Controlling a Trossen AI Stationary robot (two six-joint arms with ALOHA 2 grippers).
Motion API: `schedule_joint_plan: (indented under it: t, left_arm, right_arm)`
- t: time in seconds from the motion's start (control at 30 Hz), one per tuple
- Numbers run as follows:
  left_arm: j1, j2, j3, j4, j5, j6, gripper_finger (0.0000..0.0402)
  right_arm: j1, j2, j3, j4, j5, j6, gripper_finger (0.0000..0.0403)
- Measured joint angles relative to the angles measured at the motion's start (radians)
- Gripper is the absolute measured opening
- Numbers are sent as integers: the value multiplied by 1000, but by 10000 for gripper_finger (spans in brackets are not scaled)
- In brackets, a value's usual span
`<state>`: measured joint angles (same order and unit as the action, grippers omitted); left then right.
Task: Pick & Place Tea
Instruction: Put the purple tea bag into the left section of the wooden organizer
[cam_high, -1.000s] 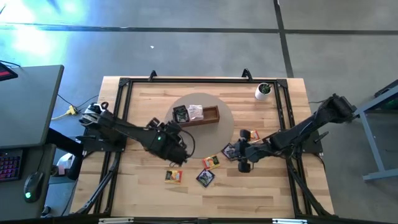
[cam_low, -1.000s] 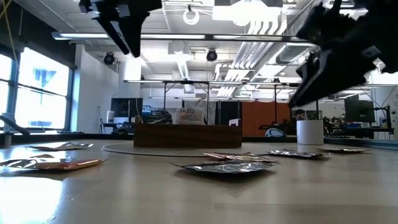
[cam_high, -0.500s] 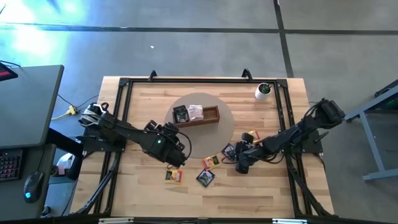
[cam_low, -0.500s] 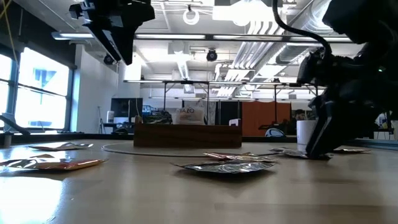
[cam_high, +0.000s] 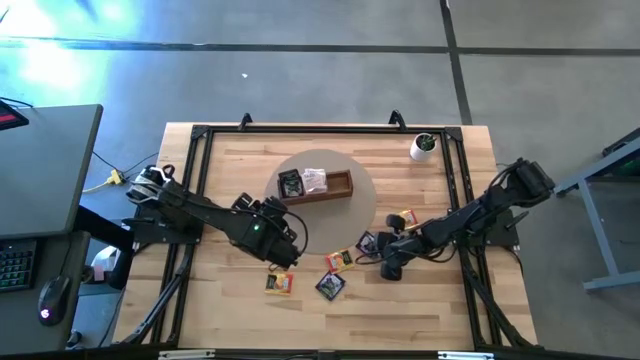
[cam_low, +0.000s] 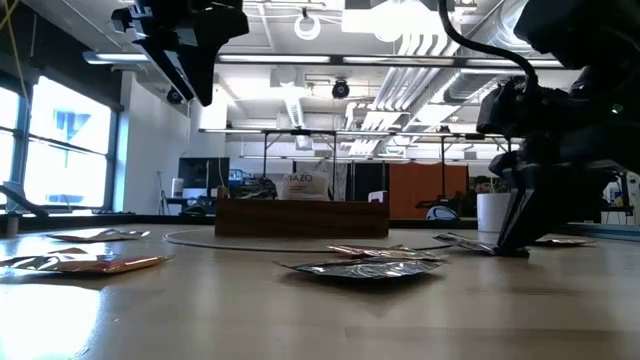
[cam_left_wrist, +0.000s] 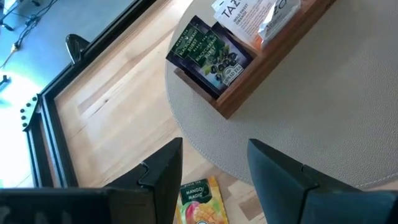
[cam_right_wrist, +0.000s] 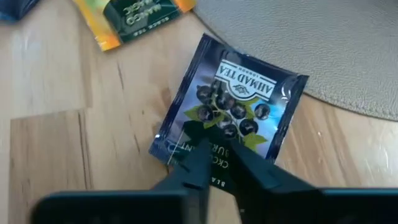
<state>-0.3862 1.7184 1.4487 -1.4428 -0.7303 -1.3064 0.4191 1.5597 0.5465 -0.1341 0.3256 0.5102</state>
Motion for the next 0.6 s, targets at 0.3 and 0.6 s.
schedule_joint_plan:
  t: [0.3, 0.6]
  left_arm:
    - [0, 0, 0, 67, 17, 29, 177]
    - [0, 0, 0, 307, 32, 263, 177]
  right_arm:
    - [14, 3, 73, -64, -144, -345, 3]
    - [104, 7, 243, -348, -131, -816, 3]
